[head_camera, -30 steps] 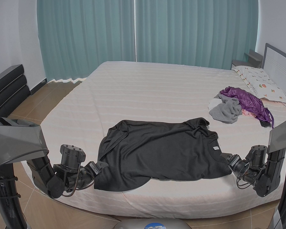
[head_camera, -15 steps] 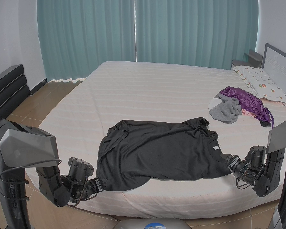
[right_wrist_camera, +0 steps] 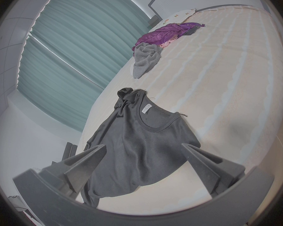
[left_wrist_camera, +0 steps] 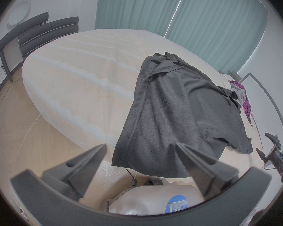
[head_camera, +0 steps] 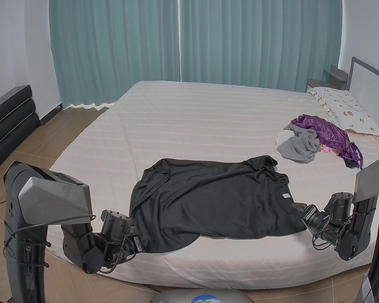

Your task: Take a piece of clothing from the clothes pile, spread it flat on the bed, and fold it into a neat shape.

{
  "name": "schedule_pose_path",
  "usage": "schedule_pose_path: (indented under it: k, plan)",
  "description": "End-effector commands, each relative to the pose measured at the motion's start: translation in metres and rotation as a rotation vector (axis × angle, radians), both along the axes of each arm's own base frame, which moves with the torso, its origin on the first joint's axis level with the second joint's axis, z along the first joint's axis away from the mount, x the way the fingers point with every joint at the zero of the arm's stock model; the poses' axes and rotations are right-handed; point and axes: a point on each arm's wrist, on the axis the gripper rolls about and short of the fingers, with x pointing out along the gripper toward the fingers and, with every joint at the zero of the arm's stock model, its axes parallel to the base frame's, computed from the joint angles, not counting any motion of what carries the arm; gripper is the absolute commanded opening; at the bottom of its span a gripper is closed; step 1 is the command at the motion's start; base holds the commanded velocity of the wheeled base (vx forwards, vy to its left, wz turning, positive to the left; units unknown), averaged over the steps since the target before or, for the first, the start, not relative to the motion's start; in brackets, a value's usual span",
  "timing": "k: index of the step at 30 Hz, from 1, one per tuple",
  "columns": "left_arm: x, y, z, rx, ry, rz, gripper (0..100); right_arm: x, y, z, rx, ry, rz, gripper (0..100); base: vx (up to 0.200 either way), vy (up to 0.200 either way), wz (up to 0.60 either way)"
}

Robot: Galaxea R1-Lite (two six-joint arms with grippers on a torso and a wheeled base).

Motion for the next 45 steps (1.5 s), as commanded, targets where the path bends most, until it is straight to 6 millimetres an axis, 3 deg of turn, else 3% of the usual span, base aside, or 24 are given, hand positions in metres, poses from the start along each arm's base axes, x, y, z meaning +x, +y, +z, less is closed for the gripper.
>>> schedule_pose_path:
  k: [1,5,10,17,29,35,36,45]
  plan:
    - [0.001,-0.001,-0.004,0.002,0.007,0.002,0,0.001,0.002,0.001,0.001,-0.014,0.005,100,0.000,0.000,0.00]
    - [-0.001,0.002,-0.002,0.006,0.005,0.023,0,-0.001,0.002,0.003,-0.005,-0.017,0.005,100,0.000,0.000,0.00]
    - [-0.005,0.007,0.013,-0.045,-0.036,0.075,0,-0.007,0.007,0.007,-0.046,-0.019,0.039,100,0.000,0.000,0.00]
    - [0.000,0.016,0.035,-0.127,-0.099,0.157,0,-0.013,0.005,-0.013,-0.150,0.061,0.097,100,0.000,0.000,0.00]
    - [0.004,0.026,0.036,-0.172,-0.097,0.217,0,-0.013,-0.010,-0.027,-0.211,0.148,0.084,100,0.000,0.000,0.00]
    - [0.004,0.026,0.035,-0.171,-0.093,0.218,0,0.005,-0.010,-0.041,-0.219,0.166,0.073,100,0.000,0.000,0.00]
    - [0.004,0.026,0.035,-0.171,-0.093,0.218,0,0.009,-0.010,-0.044,-0.223,0.177,0.071,0,0.000,0.000,0.00]
    - [0.005,0.026,0.035,-0.174,-0.097,0.219,0,0.024,-0.004,-0.038,-0.222,0.121,0.081,0,0.000,0.000,0.00]
